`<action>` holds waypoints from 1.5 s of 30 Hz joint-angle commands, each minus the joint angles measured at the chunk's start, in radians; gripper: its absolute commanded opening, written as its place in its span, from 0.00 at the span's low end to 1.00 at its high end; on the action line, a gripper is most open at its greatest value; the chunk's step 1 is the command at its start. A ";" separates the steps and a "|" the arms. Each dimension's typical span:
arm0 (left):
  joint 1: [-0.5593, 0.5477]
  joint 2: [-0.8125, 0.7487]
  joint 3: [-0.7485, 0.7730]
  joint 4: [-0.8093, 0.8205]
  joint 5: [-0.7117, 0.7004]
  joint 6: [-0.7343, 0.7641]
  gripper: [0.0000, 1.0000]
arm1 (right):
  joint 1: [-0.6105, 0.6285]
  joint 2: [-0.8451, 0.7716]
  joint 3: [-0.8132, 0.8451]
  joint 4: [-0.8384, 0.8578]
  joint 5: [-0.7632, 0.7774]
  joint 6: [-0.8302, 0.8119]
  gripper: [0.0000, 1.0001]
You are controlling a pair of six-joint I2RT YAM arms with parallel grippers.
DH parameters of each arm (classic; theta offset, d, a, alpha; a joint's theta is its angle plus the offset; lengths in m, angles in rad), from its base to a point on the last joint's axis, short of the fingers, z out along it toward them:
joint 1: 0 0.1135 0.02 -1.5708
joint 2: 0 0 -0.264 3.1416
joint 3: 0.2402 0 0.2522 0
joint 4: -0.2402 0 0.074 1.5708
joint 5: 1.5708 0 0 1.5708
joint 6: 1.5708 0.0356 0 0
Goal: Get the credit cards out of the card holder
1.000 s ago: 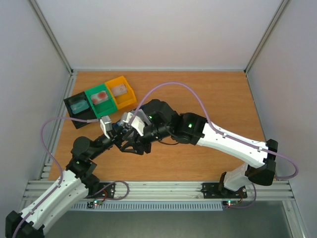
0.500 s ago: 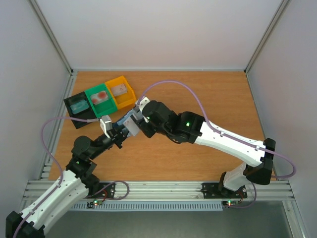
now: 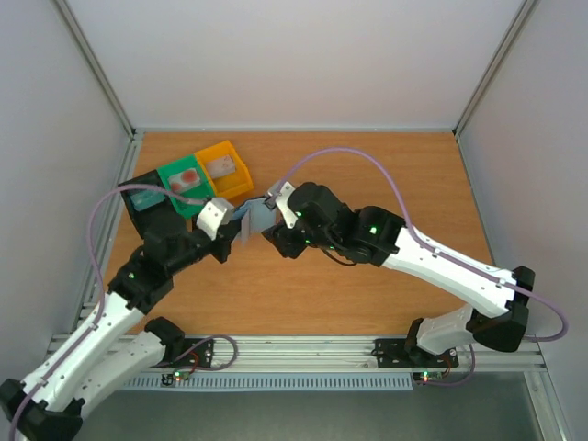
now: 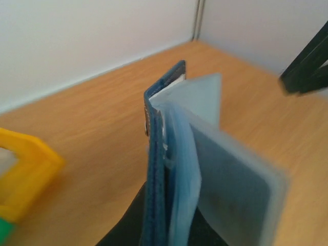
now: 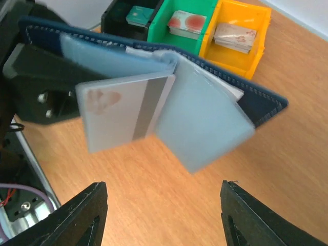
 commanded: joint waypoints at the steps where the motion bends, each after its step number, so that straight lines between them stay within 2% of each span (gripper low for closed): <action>1: -0.017 0.144 0.208 -0.482 -0.269 0.561 0.00 | -0.053 -0.110 -0.102 0.090 -0.119 0.031 0.62; 2: -0.018 0.197 0.235 -0.514 -0.363 0.675 0.00 | -0.068 -0.125 -0.127 0.099 -0.129 0.041 0.62; 4: -0.018 0.291 0.291 -0.568 -0.484 0.756 0.00 | -0.101 -0.166 -0.162 0.107 -0.206 0.065 0.62; 6: -0.018 0.328 0.355 -0.607 -0.480 0.737 0.00 | -0.130 -0.203 -0.201 0.122 -0.281 0.083 0.62; 9: -0.017 0.314 0.432 -0.636 -0.294 0.605 0.00 | -0.140 -0.242 -0.263 0.176 -0.401 0.085 0.62; 12: -0.017 0.299 0.496 -0.666 -0.010 0.447 0.00 | -0.141 -0.275 -0.337 0.253 -0.523 0.082 0.60; 14: -0.016 0.268 0.498 -0.659 0.182 0.379 0.00 | -0.153 -0.321 -0.388 0.299 -0.580 0.078 0.60; 16: -0.017 0.224 0.467 -0.619 0.289 0.316 0.00 | -0.178 -0.377 -0.442 0.334 -0.584 0.087 0.64; 19: -0.018 0.188 0.426 -0.564 0.376 0.235 0.00 | -0.206 -0.444 -0.503 0.347 -0.563 0.101 0.88; 21: -0.018 0.186 0.419 -0.542 0.407 0.206 0.00 | -0.207 -0.464 -0.520 0.343 -0.573 0.091 0.98; 31: -0.018 0.167 0.395 -0.475 0.516 0.174 0.00 | -0.207 -0.409 -0.528 0.394 -0.623 0.028 0.97; 34: -0.017 0.145 0.371 -0.456 0.565 0.181 0.00 | -0.212 -0.390 -0.527 0.400 -0.617 0.013 0.92; 35: -0.018 0.139 0.362 -0.450 0.584 0.179 0.00 | -0.213 -0.390 -0.529 0.410 -0.639 0.011 0.86; 39: -0.018 0.123 0.338 -0.425 0.606 0.162 0.00 | -0.215 -0.395 -0.529 0.417 -0.731 -0.005 0.54; 43: -0.018 0.125 0.337 -0.422 0.601 0.168 0.00 | -0.215 -0.420 -0.542 0.412 -0.820 -0.028 0.28; 45: -0.018 0.123 0.331 -0.412 0.604 0.158 0.00 | -0.215 -0.428 -0.541 0.400 -0.855 -0.042 0.11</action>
